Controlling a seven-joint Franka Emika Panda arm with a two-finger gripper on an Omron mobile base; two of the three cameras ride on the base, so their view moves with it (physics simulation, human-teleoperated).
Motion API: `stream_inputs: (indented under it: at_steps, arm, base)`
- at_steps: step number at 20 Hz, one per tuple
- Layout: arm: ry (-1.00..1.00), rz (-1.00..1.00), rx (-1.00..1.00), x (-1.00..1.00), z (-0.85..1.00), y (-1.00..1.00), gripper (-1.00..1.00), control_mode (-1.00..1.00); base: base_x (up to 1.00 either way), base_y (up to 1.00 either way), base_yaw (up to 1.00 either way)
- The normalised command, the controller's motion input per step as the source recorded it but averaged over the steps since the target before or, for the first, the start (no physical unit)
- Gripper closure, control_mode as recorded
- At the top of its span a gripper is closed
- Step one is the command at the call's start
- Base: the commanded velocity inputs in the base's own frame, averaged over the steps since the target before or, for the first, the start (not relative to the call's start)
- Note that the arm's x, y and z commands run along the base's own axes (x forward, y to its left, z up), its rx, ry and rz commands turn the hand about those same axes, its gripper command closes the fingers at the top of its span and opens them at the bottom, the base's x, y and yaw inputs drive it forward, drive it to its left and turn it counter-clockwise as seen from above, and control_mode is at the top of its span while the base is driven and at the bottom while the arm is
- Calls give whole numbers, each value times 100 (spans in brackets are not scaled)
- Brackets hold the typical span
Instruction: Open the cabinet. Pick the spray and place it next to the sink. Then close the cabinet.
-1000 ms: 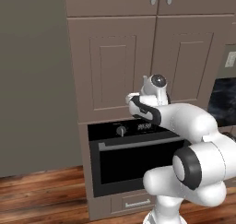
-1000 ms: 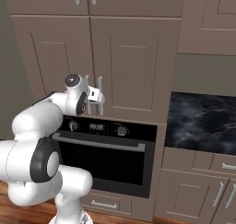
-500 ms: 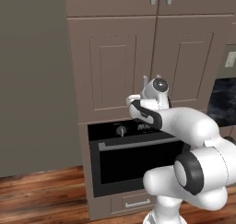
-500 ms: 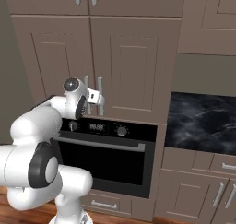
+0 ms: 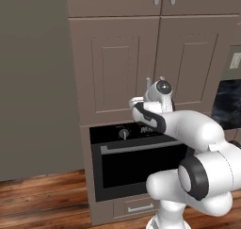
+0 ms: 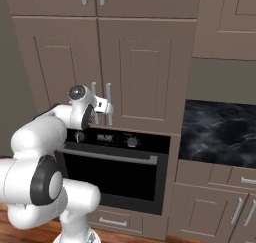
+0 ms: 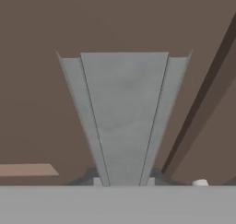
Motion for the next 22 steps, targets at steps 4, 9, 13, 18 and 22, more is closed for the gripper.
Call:
stream_inputs:
  at_steps: [4, 9, 13, 18, 22]
  arm:
    - [0, 0, 0, -1, 0, 20, 100, -100]
    - [0, 0, 0, -1, 0, 29, 100, -100]
    - [0, 0, 0, -4, 0, 41, 100, -100]
    - [-4, 0, 0, -32, 0, 30, 100, -100]
    - [-5, 0, 0, -46, 0, 18, 100, -100]
  base:
    - [0, 0, 0]
    - [0, 0, 0]
    - [0, 0, 0]
    - [0, 0, 0]
    - [0, 0, 0]
